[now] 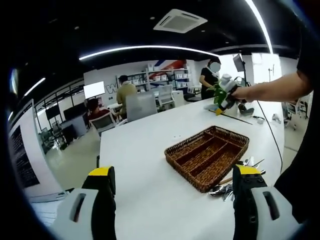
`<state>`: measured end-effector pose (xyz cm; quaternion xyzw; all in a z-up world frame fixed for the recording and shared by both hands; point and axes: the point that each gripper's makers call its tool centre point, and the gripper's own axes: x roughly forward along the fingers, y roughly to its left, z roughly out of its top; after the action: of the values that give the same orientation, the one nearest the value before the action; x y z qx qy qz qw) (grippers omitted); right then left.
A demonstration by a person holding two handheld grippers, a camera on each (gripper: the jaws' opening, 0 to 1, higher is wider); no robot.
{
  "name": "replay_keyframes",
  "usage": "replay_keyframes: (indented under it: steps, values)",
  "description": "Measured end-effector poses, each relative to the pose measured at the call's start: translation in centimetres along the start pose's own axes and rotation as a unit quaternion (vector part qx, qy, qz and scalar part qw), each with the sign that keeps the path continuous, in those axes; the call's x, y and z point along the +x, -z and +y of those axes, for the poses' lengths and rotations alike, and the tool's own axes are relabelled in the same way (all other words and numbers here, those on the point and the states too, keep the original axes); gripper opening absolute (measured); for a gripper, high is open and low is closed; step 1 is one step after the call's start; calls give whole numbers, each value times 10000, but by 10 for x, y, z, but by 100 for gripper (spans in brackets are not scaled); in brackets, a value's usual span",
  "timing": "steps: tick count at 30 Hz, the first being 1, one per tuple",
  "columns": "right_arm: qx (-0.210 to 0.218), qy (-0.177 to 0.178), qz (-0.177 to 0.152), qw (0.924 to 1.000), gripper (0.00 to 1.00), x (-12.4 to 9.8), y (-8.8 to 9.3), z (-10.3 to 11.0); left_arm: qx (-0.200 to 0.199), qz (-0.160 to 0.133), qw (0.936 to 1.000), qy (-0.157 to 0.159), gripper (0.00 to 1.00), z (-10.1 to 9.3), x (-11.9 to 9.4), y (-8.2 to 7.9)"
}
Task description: Arrange the knives, forks, and spoons in their matching storage slots by inserting each utensil handle-first until every utensil is classified and aligned in the correct compartment
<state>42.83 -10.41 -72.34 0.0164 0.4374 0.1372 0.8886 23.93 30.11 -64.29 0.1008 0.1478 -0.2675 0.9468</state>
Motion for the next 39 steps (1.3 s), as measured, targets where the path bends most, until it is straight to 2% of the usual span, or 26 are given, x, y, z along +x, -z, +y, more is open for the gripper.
replay_keyframes:
  steps: [5,18,39]
  values:
    - [17,-2,5,10000,5,3,0,0,-7,60,10000,-65,99,2,-2,5]
    - [12,56,69,10000,5,20,9,-3,-155,41,9998,-113,100,2,-4,5]
    - [4,166,296,9994,5,65,42,-9,-254,160,9991,-284,99,9,-7,8]
